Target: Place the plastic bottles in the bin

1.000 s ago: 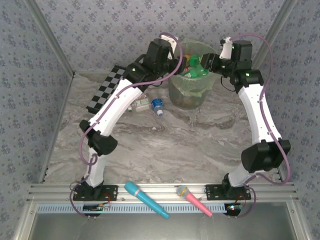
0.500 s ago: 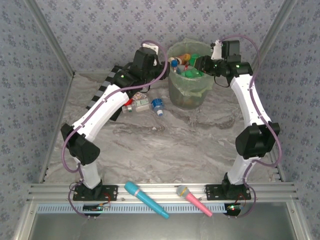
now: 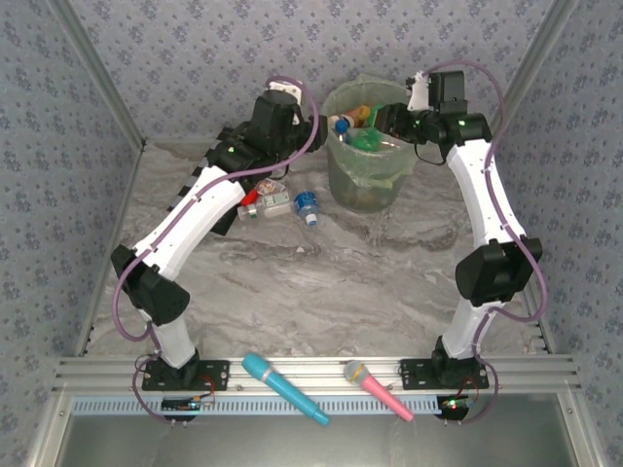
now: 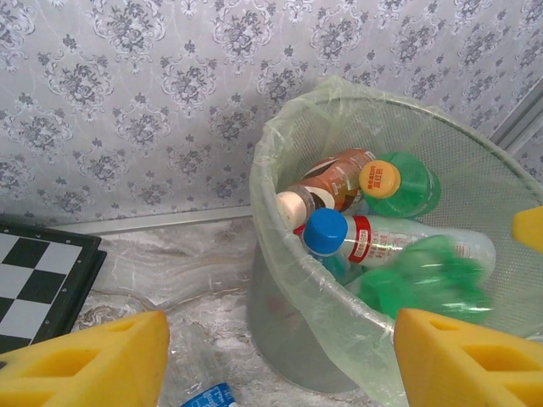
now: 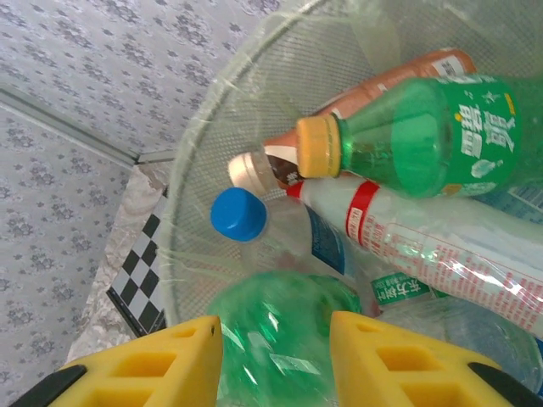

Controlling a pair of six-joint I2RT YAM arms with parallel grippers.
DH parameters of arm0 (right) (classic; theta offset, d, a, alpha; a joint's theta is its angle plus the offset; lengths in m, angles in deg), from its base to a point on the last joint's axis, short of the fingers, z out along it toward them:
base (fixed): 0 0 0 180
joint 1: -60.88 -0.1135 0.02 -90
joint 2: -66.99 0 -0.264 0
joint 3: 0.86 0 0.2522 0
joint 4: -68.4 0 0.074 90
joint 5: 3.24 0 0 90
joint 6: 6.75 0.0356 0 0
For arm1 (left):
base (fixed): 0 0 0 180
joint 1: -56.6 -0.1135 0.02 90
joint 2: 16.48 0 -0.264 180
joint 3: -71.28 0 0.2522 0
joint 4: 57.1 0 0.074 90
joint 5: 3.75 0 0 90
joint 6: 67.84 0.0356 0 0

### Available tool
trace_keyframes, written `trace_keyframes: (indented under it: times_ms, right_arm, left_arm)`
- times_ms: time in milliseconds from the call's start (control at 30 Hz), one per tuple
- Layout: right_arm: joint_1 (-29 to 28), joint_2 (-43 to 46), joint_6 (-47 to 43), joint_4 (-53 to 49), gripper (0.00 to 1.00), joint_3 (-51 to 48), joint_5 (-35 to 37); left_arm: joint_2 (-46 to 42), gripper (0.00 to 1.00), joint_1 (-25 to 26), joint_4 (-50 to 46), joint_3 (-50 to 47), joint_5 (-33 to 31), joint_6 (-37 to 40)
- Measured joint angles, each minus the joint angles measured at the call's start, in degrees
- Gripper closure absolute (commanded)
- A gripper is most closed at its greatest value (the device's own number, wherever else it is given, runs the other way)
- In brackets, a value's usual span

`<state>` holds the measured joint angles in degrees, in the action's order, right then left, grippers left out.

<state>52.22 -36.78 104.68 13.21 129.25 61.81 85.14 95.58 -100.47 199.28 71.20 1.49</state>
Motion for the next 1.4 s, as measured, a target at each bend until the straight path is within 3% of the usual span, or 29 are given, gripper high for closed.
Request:
trace_keyframes:
  times_ms: [300,433,600,633,667,967,1400]
  right_arm:
    - [-2.6,-1.25,-0.48,-0.44,0.59,1.99,-0.57]
    - [-2.62,-1.79,-1.07,-0.68,0.52,1.97,-0.39]
    - [-2.91,-1.75,-1.95,-0.76,0.24,1.97,0.07]
    - [-3.02,-1.66,-2.21,-0.83,0.08,1.97,0.26]
    - [-3.08,-1.51,-2.03,-0.87,0.0,1.97,0.52]
    - [-3.39,4.07,-2.6,-0.79,0.0,1.97,1.88]
    - [-5.38,11.93,-2.86,0.76,0.0,-4.24,4.74]
  left_arm:
    - [-2.4,0.29,-0.66,0.33,-5.22,-0.48,-0.72]
    - [-4.83,0.2,-1.86,0.37,-10.19,-0.7,-2.16]
    - [-8.15,0.04,-4.83,1.73,-18.16,-0.37,-4.66]
    - [-8.98,0.0,-5.62,2.23,-20.46,-0.17,-5.33]
    - [-9.64,0.0,-6.16,2.69,-22.43,0.07,-5.66]
    - [-11.39,0.0,-10.05,4.15,-35.85,2.1,-7.93]
    - [1.64,0.01,-18.03,6.21,-34.88,8.48,-2.45]
